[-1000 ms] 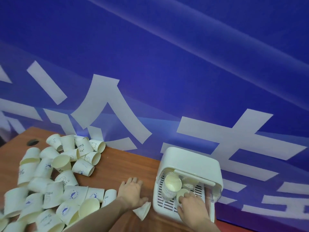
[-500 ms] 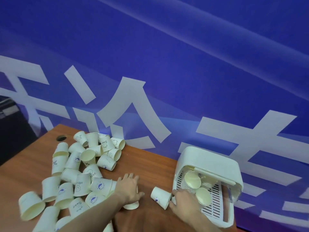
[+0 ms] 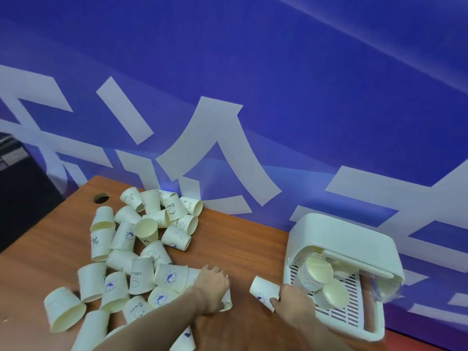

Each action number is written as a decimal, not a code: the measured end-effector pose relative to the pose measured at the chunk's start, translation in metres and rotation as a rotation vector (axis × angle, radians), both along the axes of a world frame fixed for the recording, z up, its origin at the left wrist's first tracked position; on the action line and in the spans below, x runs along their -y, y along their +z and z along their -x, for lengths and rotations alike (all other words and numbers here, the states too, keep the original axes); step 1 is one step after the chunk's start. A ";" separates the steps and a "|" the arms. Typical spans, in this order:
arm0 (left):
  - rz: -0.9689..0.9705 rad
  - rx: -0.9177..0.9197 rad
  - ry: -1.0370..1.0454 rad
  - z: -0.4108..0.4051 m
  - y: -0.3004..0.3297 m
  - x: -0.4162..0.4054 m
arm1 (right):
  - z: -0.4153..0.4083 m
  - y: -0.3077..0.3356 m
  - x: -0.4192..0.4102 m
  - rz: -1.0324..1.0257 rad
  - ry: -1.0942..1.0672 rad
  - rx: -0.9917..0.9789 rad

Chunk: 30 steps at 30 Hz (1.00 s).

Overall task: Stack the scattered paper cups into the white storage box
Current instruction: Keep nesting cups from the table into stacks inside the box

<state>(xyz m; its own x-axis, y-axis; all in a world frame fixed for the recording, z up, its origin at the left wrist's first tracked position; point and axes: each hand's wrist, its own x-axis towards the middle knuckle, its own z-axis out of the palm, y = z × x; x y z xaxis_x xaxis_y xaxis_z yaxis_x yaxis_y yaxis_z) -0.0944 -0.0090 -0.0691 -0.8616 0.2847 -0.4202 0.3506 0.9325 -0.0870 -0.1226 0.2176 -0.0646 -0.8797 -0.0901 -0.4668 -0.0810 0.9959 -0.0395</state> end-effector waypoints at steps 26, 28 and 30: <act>-0.021 -0.076 0.069 0.023 -0.005 0.019 | 0.009 -0.011 0.033 0.248 -0.267 -0.054; -0.041 -0.109 0.107 0.020 0.002 0.017 | 0.005 -0.003 0.030 0.251 -0.218 -0.087; -0.065 -0.138 0.140 0.016 0.008 0.014 | 0.000 0.004 0.024 0.257 -0.188 -0.125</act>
